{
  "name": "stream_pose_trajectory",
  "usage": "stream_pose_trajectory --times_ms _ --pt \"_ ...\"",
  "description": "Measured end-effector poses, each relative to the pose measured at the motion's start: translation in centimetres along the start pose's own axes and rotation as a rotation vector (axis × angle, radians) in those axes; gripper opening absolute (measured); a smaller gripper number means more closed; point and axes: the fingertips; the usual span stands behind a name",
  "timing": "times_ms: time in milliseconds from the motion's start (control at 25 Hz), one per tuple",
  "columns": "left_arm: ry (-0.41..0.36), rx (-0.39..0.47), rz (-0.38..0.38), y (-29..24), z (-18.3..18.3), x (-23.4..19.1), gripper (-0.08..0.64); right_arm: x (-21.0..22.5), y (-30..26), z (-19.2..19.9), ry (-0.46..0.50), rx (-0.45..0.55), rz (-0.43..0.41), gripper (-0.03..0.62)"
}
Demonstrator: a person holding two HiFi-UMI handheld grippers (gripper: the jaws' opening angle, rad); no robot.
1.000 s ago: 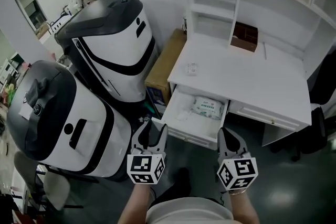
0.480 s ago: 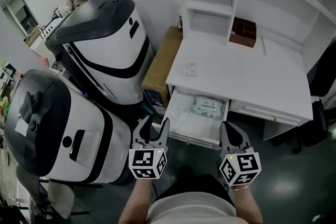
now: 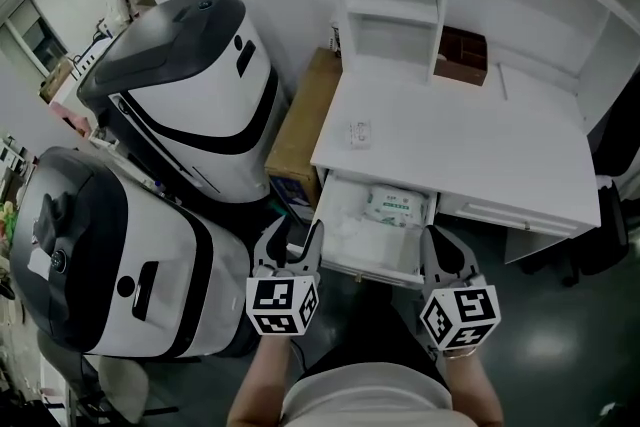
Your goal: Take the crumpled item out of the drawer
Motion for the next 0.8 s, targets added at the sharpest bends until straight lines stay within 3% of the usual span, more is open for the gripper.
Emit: stream_pose_trajectory --times_ms 600,800 --pt "-0.038 -0.112 0.015 -7.3 1.7 1.5 0.196 4.7 -4.8 -1.3 -0.033 -0.003 -0.009 0.002" --pt "-0.012 -0.184 0.045 -10.0 3.5 2.5 0.196 6.5 -5.9 -1.1 -0.045 -0.013 0.005 0.002"
Point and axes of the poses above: the fingertips, and each gripper's own axes: y backward along the fingers, x to its right, z out of its underside, and after that the axes turned 8 degrees about -z, right-handed
